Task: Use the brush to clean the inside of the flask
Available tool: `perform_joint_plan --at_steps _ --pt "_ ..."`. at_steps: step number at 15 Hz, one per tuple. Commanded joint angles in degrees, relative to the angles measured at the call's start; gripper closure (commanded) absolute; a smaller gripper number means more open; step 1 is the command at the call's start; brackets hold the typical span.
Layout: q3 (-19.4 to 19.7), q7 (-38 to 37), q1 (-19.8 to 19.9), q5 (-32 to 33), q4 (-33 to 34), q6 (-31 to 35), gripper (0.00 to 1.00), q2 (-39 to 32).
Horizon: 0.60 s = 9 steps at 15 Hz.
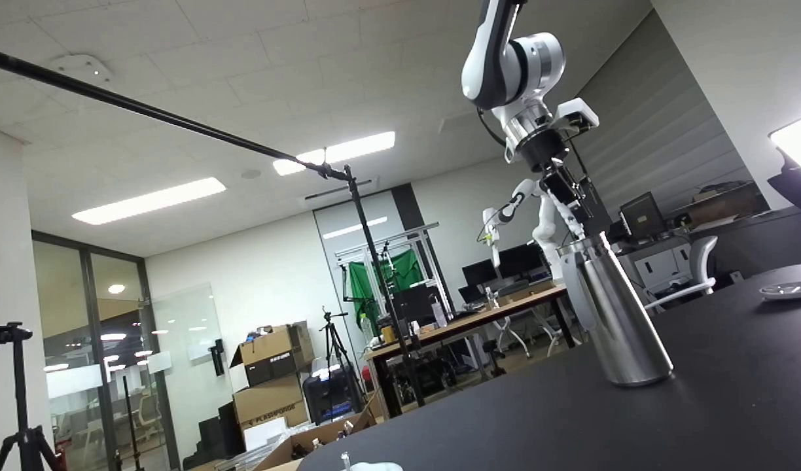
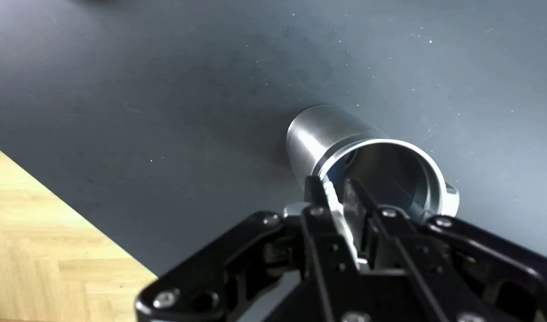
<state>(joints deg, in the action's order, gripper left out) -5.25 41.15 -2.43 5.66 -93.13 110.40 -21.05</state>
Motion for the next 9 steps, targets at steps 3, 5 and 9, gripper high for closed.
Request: perform_joint_plan --at_steps 3,5,9 --pt "-0.2 -3.6 -1.2 2.2 1.6 -1.3 0.36 -1.0" --pt "-0.2 -4.1 -1.3 3.0 2.1 -1.4 0.23 -1.1" --pt "-0.2 -4.6 -1.3 3.8 3.0 -1.8 0.00 -0.7"
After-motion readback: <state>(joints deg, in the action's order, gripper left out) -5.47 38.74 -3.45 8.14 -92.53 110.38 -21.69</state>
